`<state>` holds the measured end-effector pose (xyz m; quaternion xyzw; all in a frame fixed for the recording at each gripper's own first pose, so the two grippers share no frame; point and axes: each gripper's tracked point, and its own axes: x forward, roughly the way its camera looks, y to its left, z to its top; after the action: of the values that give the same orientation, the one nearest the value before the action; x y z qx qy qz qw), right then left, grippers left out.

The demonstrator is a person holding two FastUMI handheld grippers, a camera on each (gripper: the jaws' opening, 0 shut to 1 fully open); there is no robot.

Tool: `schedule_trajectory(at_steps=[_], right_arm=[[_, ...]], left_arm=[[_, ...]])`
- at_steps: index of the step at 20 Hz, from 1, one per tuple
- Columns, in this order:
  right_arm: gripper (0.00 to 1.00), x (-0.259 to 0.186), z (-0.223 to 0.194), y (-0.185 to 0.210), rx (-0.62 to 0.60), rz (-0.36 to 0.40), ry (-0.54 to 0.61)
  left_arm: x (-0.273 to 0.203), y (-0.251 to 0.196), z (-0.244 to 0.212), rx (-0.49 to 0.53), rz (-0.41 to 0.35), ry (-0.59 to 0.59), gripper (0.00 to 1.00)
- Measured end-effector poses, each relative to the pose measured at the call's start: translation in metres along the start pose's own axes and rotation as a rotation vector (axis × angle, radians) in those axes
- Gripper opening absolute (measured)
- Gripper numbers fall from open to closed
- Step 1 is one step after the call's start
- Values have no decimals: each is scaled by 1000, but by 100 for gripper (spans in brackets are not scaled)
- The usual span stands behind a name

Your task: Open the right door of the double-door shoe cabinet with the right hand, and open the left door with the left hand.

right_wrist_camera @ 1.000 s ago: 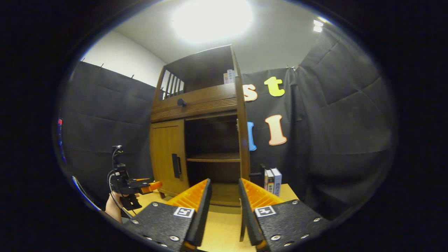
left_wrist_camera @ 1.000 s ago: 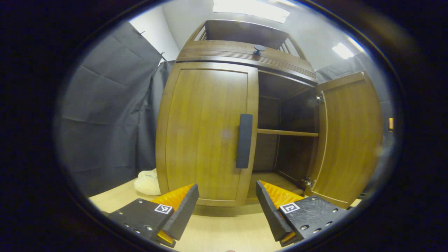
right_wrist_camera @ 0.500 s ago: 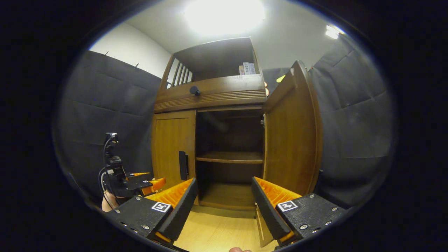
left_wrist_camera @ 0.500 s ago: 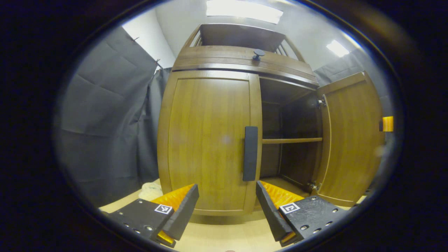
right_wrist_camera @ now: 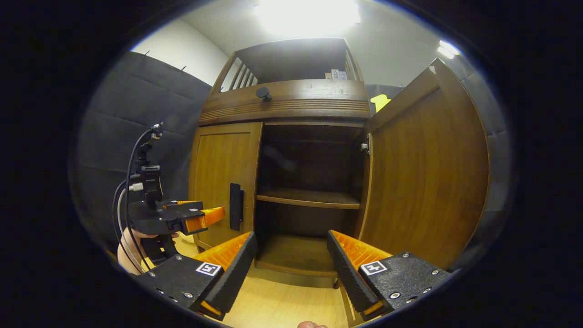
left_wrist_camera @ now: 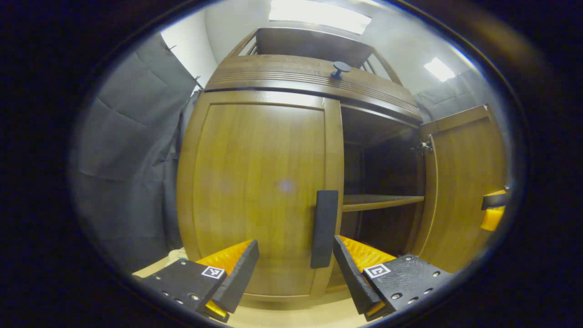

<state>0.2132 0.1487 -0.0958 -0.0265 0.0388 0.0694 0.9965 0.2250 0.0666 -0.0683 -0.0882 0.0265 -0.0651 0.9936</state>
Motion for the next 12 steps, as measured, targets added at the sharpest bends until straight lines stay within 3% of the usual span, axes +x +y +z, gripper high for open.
schedule_trajectory(at_steps=[3,4,8,9,12], right_arm=[[96,-2,-1,1,-14,5,-5],[95,-2,-1,3,-10,16,-2],[95,1,-4,0,-15,37,14],[95,2,-6,0,-17,40,18],[95,5,-10,-1,-6,60,25]], left_arm=[[21,-5,-5,-21,-6,15,99],[27,-3,-9,-19,3,24,89],[44,-15,-12,-17,1,39,99],[44,-15,-15,-12,-6,42,94],[44,-11,-13,36,3,39,96]])
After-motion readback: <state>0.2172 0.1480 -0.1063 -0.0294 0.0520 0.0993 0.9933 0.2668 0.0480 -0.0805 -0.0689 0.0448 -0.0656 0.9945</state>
